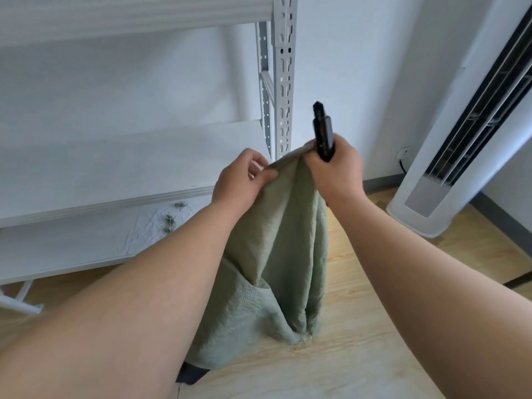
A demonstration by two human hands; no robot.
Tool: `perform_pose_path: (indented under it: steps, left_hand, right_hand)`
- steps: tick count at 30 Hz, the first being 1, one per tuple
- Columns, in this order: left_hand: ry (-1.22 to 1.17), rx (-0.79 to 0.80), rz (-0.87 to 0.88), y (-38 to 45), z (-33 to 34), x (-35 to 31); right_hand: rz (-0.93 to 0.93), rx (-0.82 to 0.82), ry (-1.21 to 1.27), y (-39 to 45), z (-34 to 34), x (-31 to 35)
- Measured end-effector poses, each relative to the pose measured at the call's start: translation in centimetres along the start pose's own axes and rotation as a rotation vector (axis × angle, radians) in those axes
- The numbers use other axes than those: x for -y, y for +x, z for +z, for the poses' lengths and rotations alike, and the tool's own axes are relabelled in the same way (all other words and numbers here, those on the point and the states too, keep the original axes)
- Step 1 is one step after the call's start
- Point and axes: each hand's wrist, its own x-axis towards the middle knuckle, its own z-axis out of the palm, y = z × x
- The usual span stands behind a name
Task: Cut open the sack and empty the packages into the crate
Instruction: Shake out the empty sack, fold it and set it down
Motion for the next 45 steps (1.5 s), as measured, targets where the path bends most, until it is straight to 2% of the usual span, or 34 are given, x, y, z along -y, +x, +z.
perform_pose_path:
  steps: [5,7,8,11,12,13,15,17,20,22,26,28,30,32,33,34,36,37,40,43,45]
  left_hand:
    - [0.439,0.402,-0.239,-2.2,-0.2,5.3]
    - [0.510,0.383,-0.293,-2.7,-0.1,6.3]
    - [0.490,0.296,-0.310,-2.6,-0.1,6.3]
    - [0.261,-0.113,-0.374,-1.7,0.2,4.2]
    - [0.184,-0.168,-0.363,-1.3,0.5,3.1]
    - [0.109,-0.144,-0.323,-0.8,0.9,2.1]
    - [-0.037,0.027,-0.176,-0.2,1.8,0.1]
    - [-0.122,0.129,-0.074,0.0,2.1,-1.3]
    - [-0.228,0.064,-0.032,-0.4,1.5,-1.3]
    - [-0.187,0.105,-0.050,-0.9,1.0,0.3]
    - [0.228,0.361,-0.214,-2.8,0.2,5.4]
    - [0.444,0.394,-0.287,-3.7,-0.2,7.9]
    - [0.614,0.293,-0.380,-4.2,-1.0,9.2]
    - [0.621,0.030,-0.421,-3.9,-2.0,9.2]
    - [0.603,-0.104,-0.382,-3.6,-2.4,8.8]
    - [0.602,-0.169,-0.330,-3.3,-2.8,8.4]
    - [0.676,-0.091,-0.275,-3.0,-3.1,7.6]
    - [0.681,-0.073,-0.278,-3.0,-3.1,7.5]
    - [0.575,-0.198,-0.270,-3.2,-3.2,7.7]
    - [0.802,-0.007,-0.329,-3.7,-3.4,8.9]
    - [0.853,-0.001,-0.377,-3.9,-3.6,9.4]
  right_hand:
    - [0.079,-0.049,0.025,0.5,-0.7,-0.7]
    - [0.094,0.004,-0.021,0.3,-0.6,-1.6]
    - [0.092,0.035,-0.054,0.1,-0.5,-2.0]
    - [0.048,0.110,-0.087,-0.3,-0.1,-2.5]
    - [0.021,0.171,-0.086,-0.5,0.2,-2.3]
    - [-0.007,0.254,-0.094,-0.7,0.6,-2.1]
    - [-0.017,0.417,-0.092,-1.2,1.3,-1.7]
    - [0.074,0.484,-0.055,-1.4,1.5,-1.8]
    - [0.201,0.357,-0.007,-1.0,1.4,-2.1]
    - [0.209,0.213,0.014,-0.6,1.5,-2.5]
    - [0.234,0.103,0.004,0.2,1.1,-2.7]
    - [0.230,0.005,-0.043,0.4,0.6,-2.5]
    - [0.209,-0.172,-0.029,0.5,0.1,-2.6]
    - [0.170,-0.335,0.054,0.4,-0.3,-3.1]
    - [0.159,-0.358,0.056,0.4,-0.4,-3.3]
    - [0.151,-0.323,0.003,0.4,-0.2,-3.6]
    - [0.188,-0.168,-0.133,0.0,0.2,-4.1]
    - [0.205,-0.170,-0.146,0.0,0.2,-4.3]
    - [0.187,-0.322,-0.002,0.1,-0.3,-4.5]
    - [0.219,-0.294,-0.055,0.3,-1.0,-4.7]
    - [0.265,-0.323,-0.031,0.5,-1.3,-5.2]
